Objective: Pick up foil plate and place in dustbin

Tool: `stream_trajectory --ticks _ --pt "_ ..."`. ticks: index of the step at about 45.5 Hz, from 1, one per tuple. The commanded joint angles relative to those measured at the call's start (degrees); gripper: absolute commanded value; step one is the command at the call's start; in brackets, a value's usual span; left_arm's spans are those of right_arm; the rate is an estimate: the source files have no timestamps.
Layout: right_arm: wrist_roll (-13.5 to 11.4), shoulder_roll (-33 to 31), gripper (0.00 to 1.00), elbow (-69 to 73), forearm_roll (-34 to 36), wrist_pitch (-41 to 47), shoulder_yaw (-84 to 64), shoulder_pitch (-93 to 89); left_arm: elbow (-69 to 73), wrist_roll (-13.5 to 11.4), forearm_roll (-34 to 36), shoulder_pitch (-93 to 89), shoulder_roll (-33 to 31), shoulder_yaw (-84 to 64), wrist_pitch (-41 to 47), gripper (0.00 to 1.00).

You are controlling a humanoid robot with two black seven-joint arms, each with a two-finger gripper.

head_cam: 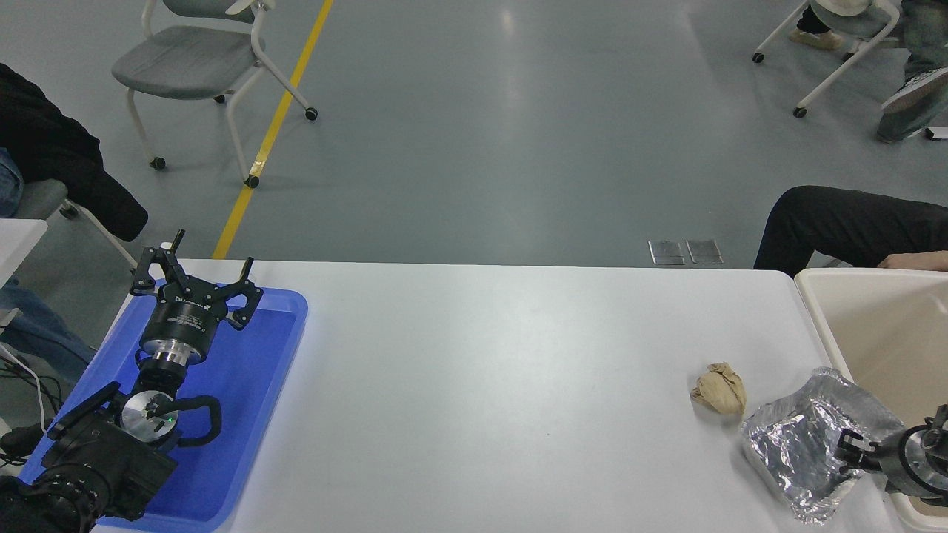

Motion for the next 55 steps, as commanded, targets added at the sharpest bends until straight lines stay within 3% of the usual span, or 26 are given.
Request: stream_trajectory --ticks 1,14,23,35,41,46,55 --pt "-0.04 0.03 0.00 0.81 -0.39 -0.05 0.58 0.23 -0.02 0.09 0.00 0.00 -0.05 0.00 0.00 1.00" --pt "-0.04 -3.04 0.00 4.05 -0.48 0.38 0.05 2.86 -0.02 0.00 0.00 0.00 0.04 0.00 0.00 1.00" --pt "-0.65 -9.45 0.00 10.73 -1.27 1.26 -3.19 10.77 -0.02 0.00 0.00 0.00 -0.05 0.00 0.00 1.00" --pt "-1.89 -15.70 0.00 22.06 -0.83 2.93 -26.88 39.38 -0.02 0.00 0.00 -0.18 0.04 0.00 0.00 1.00" --pt "-1.89 -14.82 0.00 27.25 -0.13 4.16 -40.88 55.84 -0.02 0.00 0.00 -0.09 -0.05 0.00 0.00 1.00" --pt "-1.53 -10.26 0.00 31.65 3.12 6.01 -53.19 70.00 -0.01 0.00 0.00 -0.09 0.04 0.00 0.00 1.00" --pt "-1.18 -2.70 0.00 37.89 7.08 10.05 -61.21 82.93 -0.02 0.00 0.00 -0.09 0.04 0.00 0.00 1.00"
